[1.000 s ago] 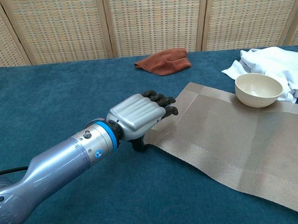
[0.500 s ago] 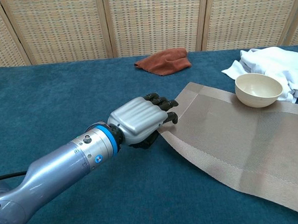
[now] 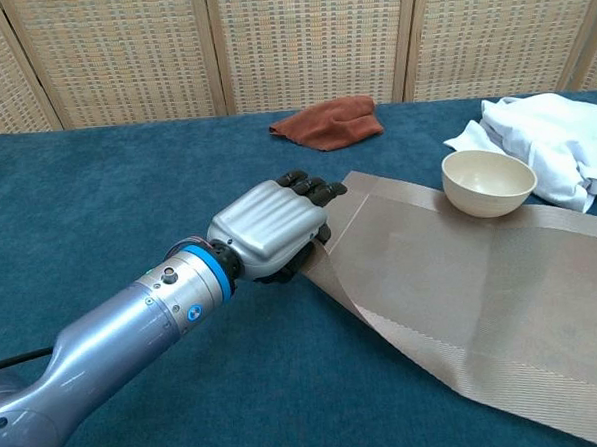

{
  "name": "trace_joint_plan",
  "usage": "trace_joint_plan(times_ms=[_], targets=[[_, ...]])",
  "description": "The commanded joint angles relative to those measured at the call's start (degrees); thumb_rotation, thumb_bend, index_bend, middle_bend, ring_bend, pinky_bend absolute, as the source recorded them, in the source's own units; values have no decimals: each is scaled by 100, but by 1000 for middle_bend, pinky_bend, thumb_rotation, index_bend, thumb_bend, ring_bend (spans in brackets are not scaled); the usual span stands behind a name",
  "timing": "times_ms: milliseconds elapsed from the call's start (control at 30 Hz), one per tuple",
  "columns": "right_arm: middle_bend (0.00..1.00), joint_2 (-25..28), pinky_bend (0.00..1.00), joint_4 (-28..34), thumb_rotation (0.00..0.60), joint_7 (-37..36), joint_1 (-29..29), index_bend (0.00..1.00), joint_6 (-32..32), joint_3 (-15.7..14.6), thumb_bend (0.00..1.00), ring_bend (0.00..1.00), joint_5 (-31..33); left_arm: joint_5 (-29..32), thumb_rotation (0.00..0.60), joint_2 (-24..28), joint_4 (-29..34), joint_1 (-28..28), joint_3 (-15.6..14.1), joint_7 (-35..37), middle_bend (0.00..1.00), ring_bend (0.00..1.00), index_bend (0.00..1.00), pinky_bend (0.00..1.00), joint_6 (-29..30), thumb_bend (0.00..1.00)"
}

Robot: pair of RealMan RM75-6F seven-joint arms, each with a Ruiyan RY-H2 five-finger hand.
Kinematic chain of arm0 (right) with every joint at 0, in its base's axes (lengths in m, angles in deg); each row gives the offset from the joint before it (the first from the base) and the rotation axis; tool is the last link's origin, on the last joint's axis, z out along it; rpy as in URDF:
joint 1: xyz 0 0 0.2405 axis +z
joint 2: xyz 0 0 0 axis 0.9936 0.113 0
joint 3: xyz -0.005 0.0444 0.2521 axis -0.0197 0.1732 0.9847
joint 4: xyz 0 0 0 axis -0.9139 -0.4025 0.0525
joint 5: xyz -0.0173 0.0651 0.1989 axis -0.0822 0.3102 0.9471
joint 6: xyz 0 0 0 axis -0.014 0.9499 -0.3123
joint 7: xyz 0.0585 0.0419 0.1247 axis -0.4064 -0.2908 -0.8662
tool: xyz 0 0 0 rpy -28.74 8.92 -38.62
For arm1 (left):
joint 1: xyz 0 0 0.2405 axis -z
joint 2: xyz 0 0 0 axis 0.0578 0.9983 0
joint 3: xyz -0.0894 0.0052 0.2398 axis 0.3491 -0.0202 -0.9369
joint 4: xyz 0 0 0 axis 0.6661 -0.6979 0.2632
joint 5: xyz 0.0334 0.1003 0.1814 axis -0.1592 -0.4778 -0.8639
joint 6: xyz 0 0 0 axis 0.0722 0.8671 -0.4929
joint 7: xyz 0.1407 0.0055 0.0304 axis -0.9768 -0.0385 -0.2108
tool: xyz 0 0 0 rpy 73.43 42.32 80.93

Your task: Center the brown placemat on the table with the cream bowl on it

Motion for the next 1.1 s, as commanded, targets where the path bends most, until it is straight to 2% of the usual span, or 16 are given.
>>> trace_joint_plan(times_ms=[33,500,1100], targets=[[0,3,0,14,600,8,-2,142,17,-6,383,0,-18,-45,600,58,30,-54,-27,1,0,0,679,0,91,609],[0,36,0,139,600,23,-18,142,74,-50,383,0,-108,32,600,740,572,-411,-102,-323,0,0,697,0,333,609],[0,40,0,315,600,110,-31,143,164,-200,383,0,-345,403,600,1884,1972,-1233,-516,-966,0,0,707,0,656,614]])
